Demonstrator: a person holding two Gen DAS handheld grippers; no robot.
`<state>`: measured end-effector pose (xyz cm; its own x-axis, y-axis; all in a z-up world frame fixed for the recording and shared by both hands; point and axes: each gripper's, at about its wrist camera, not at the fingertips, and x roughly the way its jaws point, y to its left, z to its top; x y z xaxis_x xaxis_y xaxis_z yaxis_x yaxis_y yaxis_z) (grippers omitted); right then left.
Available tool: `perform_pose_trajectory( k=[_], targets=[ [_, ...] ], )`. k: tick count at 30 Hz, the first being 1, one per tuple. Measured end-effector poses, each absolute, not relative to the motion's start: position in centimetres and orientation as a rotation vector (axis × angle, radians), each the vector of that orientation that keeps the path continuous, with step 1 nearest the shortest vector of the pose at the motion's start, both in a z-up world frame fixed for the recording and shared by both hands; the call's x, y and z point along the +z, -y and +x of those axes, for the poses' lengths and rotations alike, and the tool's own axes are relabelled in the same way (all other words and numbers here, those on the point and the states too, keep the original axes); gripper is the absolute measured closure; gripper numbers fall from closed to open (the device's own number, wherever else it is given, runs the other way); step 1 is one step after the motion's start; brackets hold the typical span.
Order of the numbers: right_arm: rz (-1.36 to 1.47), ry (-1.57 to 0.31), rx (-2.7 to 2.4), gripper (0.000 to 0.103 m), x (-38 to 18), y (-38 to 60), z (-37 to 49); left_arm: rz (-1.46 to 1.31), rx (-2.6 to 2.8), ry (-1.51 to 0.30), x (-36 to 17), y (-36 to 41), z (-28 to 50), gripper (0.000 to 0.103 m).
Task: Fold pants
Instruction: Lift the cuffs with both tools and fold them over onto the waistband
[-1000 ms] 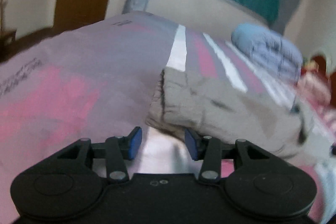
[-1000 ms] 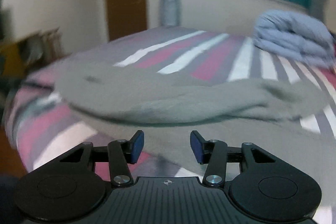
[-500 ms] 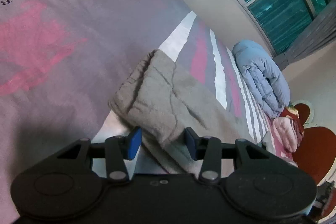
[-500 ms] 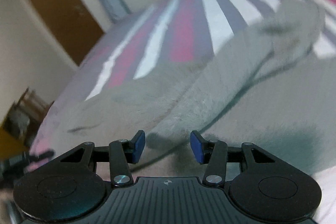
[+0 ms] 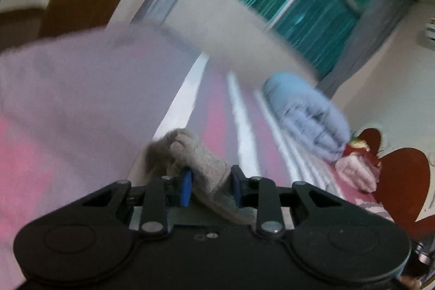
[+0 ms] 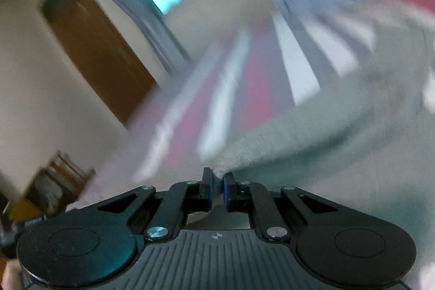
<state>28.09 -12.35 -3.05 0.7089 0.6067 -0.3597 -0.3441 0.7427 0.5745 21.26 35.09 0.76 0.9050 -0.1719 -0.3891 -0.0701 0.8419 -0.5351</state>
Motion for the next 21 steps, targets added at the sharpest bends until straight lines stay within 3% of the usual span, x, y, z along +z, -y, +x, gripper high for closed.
perform_pose_trajectory(
  k=[2,5,8,9,13,15,18,19,21],
  targets=[
    [0.518,-0.473,0.573,0.096,-2.5,13.5,26.0,-0.527,-0.04,-0.477,0.1,-34.7,21.8,0.083],
    [0.422,-0.464,0.571,0.096,-5.2,13.6,22.8,-0.451,0.05,-0.698,-4.9,-34.0,22.6,0.083],
    [0.364,-0.795,0.536,0.096,-12.6,11.9,23.4,-0.506,0.061,-0.691,-7.3,-34.0,20.8,0.082],
    [0.435,-0.768,0.542,0.095,-13.2,12.9,23.1,-0.526,0.066,-0.684,-7.3,-34.1,20.4,0.081],
    [0.42,-0.723,0.55,0.08,-12.0,14.7,21.8,-0.495,0.12,-0.665,-6.1,-33.6,19.0,0.075],
    [0.407,-0.672,0.552,0.079,-10.5,15.7,21.0,-0.471,0.169,-0.622,-4.7,-32.5,18.1,0.078],
    [0.398,-0.606,0.493,0.079,-8.8,18.6,20.1,-0.442,0.21,-0.581,-2.7,-30.2,17.6,0.073],
    [0.398,-0.593,0.474,0.077,-8.3,19.6,20.2,-0.448,0.204,-0.569,-2.3,-29.3,17.7,0.068],
    [0.369,-0.583,0.417,0.062,-7.1,20.4,21.3,-0.426,0.181,-0.567,-2.1,-26.9,18.3,0.055]
  ],
)
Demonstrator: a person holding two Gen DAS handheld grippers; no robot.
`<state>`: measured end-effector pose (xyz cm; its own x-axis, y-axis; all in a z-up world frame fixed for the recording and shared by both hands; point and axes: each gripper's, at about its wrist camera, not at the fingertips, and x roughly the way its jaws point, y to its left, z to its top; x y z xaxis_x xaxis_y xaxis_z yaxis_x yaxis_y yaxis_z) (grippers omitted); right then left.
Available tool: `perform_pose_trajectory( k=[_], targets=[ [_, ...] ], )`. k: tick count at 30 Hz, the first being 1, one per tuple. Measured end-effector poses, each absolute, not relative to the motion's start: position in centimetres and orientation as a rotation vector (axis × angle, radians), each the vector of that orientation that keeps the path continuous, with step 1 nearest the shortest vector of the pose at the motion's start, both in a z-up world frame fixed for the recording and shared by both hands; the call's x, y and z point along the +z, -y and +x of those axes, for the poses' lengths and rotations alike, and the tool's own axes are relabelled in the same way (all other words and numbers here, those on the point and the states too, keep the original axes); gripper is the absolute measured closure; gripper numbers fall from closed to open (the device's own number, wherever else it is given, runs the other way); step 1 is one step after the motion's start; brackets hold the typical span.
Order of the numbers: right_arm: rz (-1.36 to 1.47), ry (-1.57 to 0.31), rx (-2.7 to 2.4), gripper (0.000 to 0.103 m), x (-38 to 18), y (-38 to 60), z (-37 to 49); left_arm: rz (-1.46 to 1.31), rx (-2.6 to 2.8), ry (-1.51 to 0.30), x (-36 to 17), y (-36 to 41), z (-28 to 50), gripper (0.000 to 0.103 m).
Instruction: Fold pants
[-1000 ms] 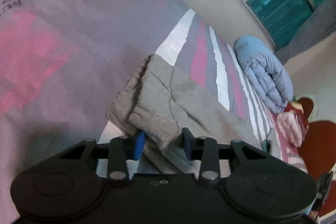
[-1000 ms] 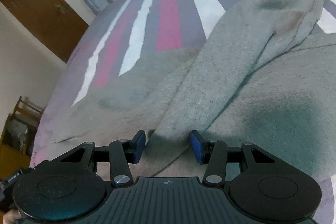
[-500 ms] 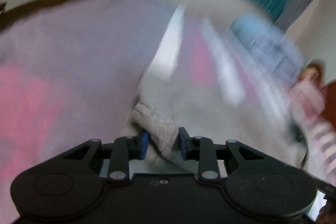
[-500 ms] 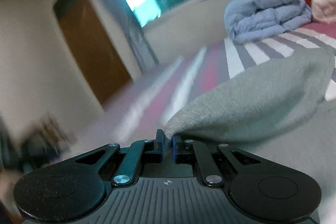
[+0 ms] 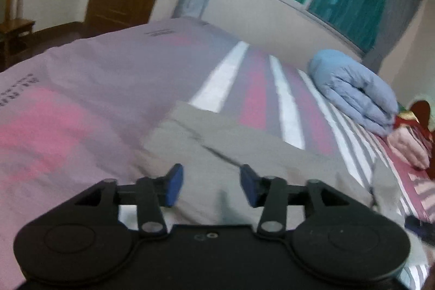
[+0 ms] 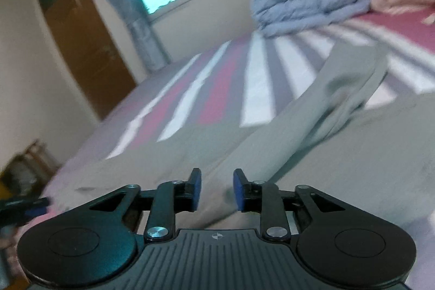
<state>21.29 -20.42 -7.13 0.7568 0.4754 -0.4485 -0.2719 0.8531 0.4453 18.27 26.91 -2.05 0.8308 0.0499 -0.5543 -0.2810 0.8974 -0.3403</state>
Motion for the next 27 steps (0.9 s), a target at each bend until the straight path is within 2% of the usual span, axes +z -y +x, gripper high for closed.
perform_pose_trajectory(
  k=[1,2,5,7,11,14,19,21,22,27],
  targets=[
    [0.361,-0.585,0.397,0.039,-6.8,20.7,21.9,-0.407,0.177,-0.576,-2.0,-25.7,18.8,0.05],
    [0.354,-0.593,0.38,0.032,-6.5,20.6,22.6,-0.393,0.17,-0.586,-2.3,-24.4,19.3,0.05],
    [0.305,-0.599,0.363,0.033,-5.3,19.1,24.9,-0.405,0.149,-0.646,-3.9,-22.0,20.9,0.051],
    [0.302,-0.623,0.37,0.043,-4.8,18.4,26.5,-0.415,0.144,-0.68,-5.5,-21.2,21.5,0.051],
    [0.298,-0.791,0.332,0.05,-5.9,16.4,30.5,-0.382,0.155,-0.674,-6.7,-20.7,21.5,0.049],
    [0.289,-0.902,0.272,0.05,-8.0,16.1,32.1,-0.389,0.164,-0.67,-6.7,-21.5,22.0,0.049],
    [0.276,-0.915,0.232,0.051,-9.8,15.8,32.4,-0.392,0.184,-0.664,-7.2,-21.7,22.6,0.049],
    [0.262,-0.907,0.22,0.077,-9.8,15.9,32.5,-0.38,0.178,-0.663,-7.5,-21.8,22.6,0.049],
    [0.27,-0.899,0.228,0.095,-9.6,16.2,32.4,-0.379,0.172,-0.661,-7.6,-21.9,22.4,0.049],
    [0.403,-0.835,0.27,0.096,-8.3,21.0,29.3,-0.428,0.151,-0.642,-7.9,-22.6,21.8,0.049]
  ],
)
